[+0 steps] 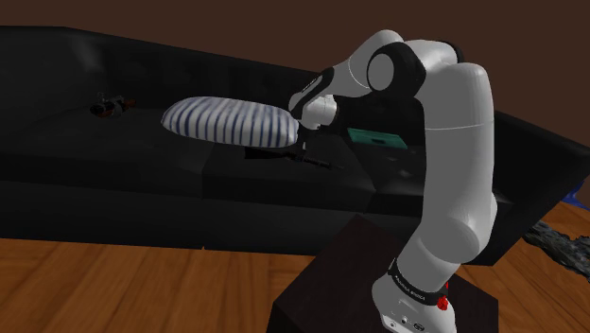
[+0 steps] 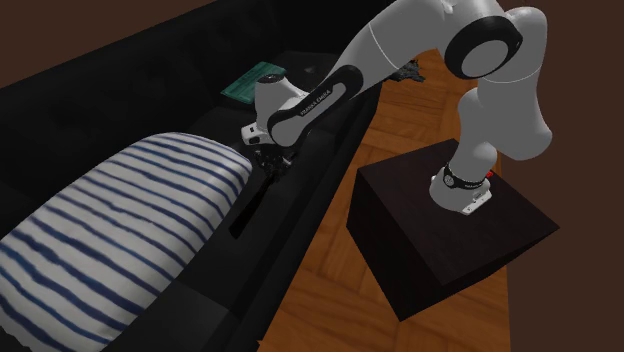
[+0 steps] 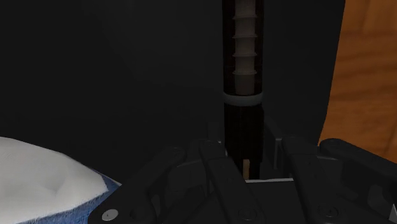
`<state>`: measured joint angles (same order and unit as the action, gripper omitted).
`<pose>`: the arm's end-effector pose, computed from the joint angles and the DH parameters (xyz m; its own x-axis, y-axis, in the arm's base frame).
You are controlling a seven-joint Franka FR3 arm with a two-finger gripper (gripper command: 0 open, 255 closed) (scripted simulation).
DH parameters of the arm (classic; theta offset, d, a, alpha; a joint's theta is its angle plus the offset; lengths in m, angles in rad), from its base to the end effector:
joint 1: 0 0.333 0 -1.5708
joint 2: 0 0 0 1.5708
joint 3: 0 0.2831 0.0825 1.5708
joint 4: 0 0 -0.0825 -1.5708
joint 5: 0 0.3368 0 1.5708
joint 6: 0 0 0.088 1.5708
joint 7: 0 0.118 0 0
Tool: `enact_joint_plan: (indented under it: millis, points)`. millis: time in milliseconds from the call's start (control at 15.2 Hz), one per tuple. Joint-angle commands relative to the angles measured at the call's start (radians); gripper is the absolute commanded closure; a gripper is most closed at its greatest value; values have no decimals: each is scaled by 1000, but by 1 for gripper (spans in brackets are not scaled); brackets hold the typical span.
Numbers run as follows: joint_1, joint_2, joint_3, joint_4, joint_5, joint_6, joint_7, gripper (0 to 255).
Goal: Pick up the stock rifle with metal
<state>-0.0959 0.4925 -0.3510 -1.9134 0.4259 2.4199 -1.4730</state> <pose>0.5349 -0.2409 0.2485 0.7196 0.6807 0.1369 0.6838 -0.7290 0.0308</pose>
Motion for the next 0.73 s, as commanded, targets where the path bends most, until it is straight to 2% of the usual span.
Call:
enact_joint_plan:
  millis: [0,462,660]
  points:
    - [0,1,0,0,1,1,-1,255]
    - [-1,3,1,3,1,0,-1,255]
    - [7,-24,-11,5,-17,-27,14,255]
